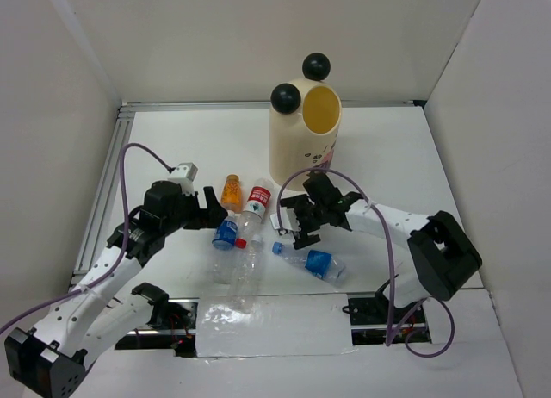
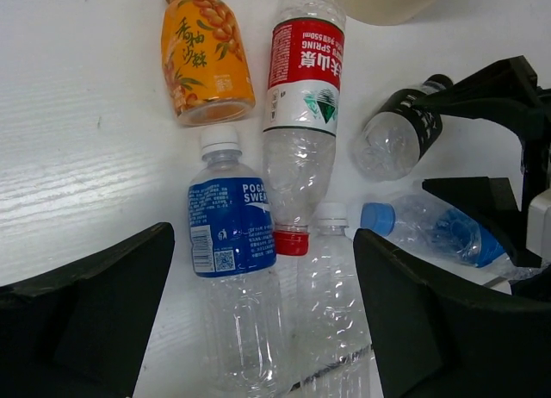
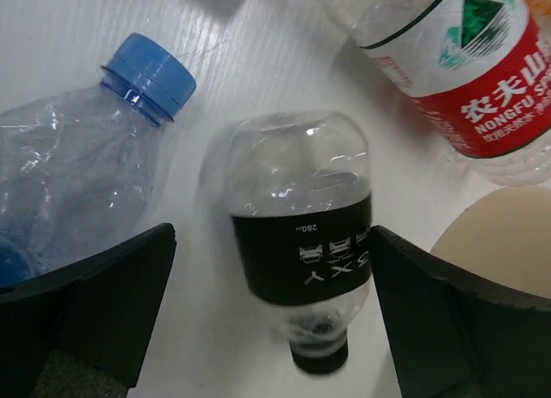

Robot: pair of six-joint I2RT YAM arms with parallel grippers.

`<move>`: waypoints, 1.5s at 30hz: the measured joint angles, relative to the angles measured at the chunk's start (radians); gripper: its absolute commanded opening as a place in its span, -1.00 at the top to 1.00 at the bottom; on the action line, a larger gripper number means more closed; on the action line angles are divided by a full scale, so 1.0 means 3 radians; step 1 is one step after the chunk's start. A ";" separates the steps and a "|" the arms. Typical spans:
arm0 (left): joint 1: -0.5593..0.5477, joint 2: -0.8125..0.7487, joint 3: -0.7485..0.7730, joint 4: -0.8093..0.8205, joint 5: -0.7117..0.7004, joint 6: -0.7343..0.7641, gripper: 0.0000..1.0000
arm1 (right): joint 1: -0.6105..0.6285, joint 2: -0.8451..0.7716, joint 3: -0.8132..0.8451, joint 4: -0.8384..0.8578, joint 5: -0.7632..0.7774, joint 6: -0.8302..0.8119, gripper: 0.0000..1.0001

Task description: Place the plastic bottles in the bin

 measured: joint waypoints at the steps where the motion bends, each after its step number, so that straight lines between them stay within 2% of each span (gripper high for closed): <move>1: -0.0008 0.0000 -0.0009 -0.0001 0.0000 -0.0001 -0.96 | 0.0000 0.0051 0.0000 0.0006 0.0017 -0.0028 -0.92; 7: -0.0043 0.0000 -0.0034 -0.0008 -0.0004 -0.0051 -0.93 | 0.0003 0.0309 0.0001 0.0116 0.0113 -0.0123 -0.59; 8: -0.0051 0.0000 -0.0034 -0.0009 -0.0004 -0.0083 -0.91 | 0.0004 0.0324 -0.0003 0.0142 0.0127 -0.0132 -0.49; 9: -0.0057 0.0000 -0.0034 -0.0011 -0.0004 -0.0104 -0.91 | 0.0005 0.0328 -0.0004 0.0165 0.0134 -0.0139 -0.27; 13: -0.0118 0.0001 -0.0034 -0.0074 -0.0010 -0.0210 -0.88 | 0.0006 0.0327 0.0092 0.0071 0.0130 -0.0168 0.28; 15: -0.0149 0.0001 -0.0036 -0.0109 -0.0014 -0.0277 -0.88 | -0.0005 0.0320 0.0306 -0.0191 0.0074 -0.0112 0.37; 19: -0.0251 0.0017 -0.0036 -0.0161 -0.0031 -0.0381 -0.85 | -0.0122 0.0142 0.0965 -0.0645 -0.0235 0.0272 0.37; 22: -0.0356 0.0092 -0.0037 -0.0188 -0.0050 -0.0479 -0.85 | -0.0229 -0.0257 0.1445 -0.0699 -0.0451 0.0740 0.37; 26: -0.0540 0.0268 -0.0117 -0.0223 -0.0086 -0.0551 -0.85 | -0.0281 -0.0805 0.1843 -0.0551 -0.0607 0.1386 0.37; 31: -0.0669 0.0384 -0.0148 -0.0270 -0.0151 -0.0613 -0.85 | -0.0570 -0.1108 0.1909 -0.0024 -0.0645 0.2172 0.37; 35: -0.0741 0.0465 -0.0148 -0.0267 -0.0214 -0.0617 -0.85 | -0.1035 -0.1047 0.1765 0.0586 -0.0549 0.2809 0.37; 39: -0.0807 0.0557 -0.0146 -0.0262 -0.0286 -0.0615 -0.85 | -0.1573 -0.0708 0.1723 0.1180 -0.0521 0.3567 0.35; 45: -0.0882 0.0577 -0.0146 -0.0247 -0.0393 -0.0618 -0.88 | -0.2037 -0.0175 0.1677 0.1898 -0.0636 0.4576 0.31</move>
